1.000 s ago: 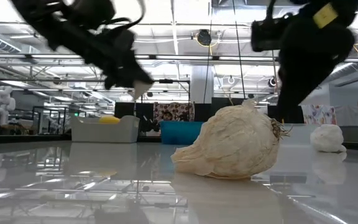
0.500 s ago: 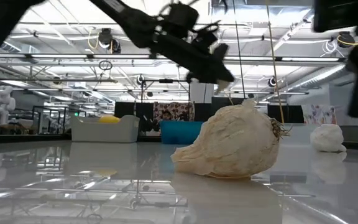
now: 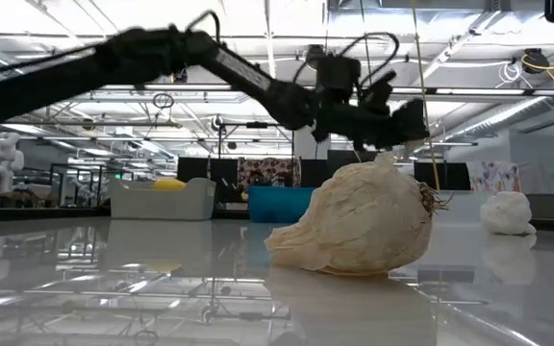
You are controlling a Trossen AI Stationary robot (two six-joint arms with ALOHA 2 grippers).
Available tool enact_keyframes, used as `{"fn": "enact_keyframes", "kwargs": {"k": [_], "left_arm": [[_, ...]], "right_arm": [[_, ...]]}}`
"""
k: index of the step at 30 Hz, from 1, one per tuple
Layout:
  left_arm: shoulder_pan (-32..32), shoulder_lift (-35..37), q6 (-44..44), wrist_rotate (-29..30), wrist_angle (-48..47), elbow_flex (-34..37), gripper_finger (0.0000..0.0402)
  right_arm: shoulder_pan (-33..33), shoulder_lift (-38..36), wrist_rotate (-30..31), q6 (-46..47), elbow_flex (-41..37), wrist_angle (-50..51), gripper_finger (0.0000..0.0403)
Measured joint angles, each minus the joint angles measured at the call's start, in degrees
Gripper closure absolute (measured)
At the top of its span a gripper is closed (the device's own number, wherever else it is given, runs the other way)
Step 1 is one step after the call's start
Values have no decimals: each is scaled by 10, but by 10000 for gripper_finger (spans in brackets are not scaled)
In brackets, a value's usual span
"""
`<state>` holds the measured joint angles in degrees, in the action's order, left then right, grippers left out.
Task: Sort produce into baskets
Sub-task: Put the top left garlic into the transparent bin
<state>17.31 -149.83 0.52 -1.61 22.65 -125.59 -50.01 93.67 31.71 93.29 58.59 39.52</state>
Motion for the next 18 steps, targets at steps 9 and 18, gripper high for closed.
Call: {"fn": "enact_keyframes", "kwargs": {"k": [9,18], "left_arm": [[29,-114,-89,23,160,-87,249],[35,-122,-158,19,94,-94,249]], "right_arm": [[-4,6,36,28,0,-23,126],[2,12,43,14,0,-37,126]]}}
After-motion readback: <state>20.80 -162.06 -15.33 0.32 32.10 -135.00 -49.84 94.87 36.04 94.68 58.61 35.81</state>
